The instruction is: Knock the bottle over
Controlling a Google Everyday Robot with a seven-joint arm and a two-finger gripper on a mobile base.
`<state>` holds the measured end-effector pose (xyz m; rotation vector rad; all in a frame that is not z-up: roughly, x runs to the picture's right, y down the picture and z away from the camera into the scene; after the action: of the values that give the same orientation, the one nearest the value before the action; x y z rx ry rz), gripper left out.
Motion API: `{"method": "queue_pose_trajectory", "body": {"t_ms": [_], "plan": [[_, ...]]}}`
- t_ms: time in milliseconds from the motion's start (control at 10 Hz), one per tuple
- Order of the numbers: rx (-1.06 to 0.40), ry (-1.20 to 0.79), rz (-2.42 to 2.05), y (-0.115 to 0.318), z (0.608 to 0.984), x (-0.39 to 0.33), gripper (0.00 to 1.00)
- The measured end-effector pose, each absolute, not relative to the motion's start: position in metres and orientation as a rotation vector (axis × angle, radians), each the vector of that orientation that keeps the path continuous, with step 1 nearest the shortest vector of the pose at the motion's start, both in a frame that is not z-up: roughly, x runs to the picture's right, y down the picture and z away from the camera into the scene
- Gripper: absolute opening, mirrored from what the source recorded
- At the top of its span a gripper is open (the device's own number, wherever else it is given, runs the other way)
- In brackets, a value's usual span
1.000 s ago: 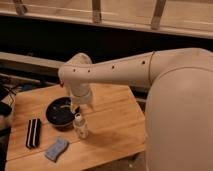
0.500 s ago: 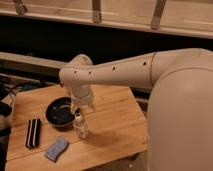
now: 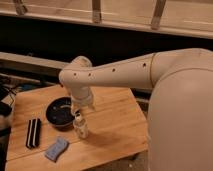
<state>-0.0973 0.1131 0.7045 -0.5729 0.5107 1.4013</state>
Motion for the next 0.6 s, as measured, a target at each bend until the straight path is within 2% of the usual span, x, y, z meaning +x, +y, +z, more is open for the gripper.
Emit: {"method": "queue_pose_trajectory", "body": {"t_ms": [100, 200, 600], "plan": [[-0.571, 0.512, 1.397, 0.1148, 0.7048, -0.0966, 0.52], [-0.570, 0.512, 1.392, 0.1160, 0.7051, -0.0965, 0.46], [-0.567, 0.516, 1.380, 0.1228, 0.7068, -0.0943, 0.45]]}}
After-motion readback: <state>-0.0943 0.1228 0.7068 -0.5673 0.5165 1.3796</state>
